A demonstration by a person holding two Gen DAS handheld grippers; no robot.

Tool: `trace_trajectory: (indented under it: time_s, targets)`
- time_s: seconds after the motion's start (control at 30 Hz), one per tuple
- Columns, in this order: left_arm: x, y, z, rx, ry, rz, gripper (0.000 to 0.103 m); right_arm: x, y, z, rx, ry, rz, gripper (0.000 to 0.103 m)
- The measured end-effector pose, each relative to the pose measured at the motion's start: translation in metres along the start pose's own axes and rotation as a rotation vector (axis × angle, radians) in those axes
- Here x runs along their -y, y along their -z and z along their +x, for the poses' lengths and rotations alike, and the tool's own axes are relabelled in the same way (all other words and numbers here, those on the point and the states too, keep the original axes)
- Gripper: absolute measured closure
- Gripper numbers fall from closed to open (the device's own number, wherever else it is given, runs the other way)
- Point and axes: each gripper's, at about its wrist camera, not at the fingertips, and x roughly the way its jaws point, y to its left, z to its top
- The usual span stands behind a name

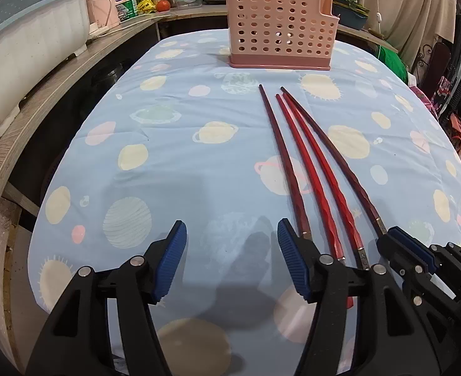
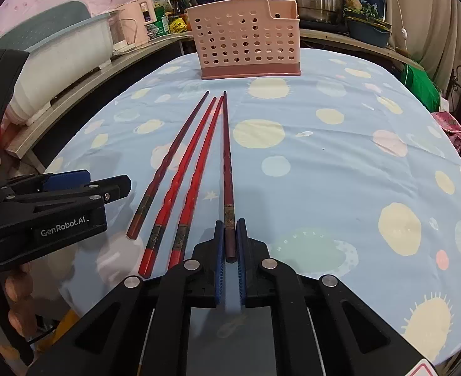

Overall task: Organize utensils
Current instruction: 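Close the right tool on a dark-red chopstick while the left tool grasps another dark-red chopstick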

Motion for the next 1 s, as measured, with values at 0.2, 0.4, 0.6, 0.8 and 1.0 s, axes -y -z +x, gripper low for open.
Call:
trace_trajectory:
  time_s: [0.2,0.4,0.6,0.8,1.0]
  targets:
    - [0.006,0.003,0.0,-0.007,0.024,0.012,0.045,0.004,0.002,-0.002,0.009,0.007,0.024,0.096]
    - [0.013,0.006,0.001,-0.011,0.038,0.027,0.044,0.012,0.003,-0.003,0.011,-0.001,0.059,0.096]
    - [0.016,0.006,-0.002,-0.008,0.046,0.023,0.044,0.012,0.003,-0.003,0.011,-0.008,0.067,0.096]
    - [0.019,0.004,-0.007,0.007,0.068,0.02,0.044,0.014,0.003,-0.003,0.011,-0.016,0.076,0.096]
    - [0.026,0.008,0.0,-0.019,0.078,0.033,0.044,0.014,0.003,-0.003,0.011,-0.016,0.077,0.096]
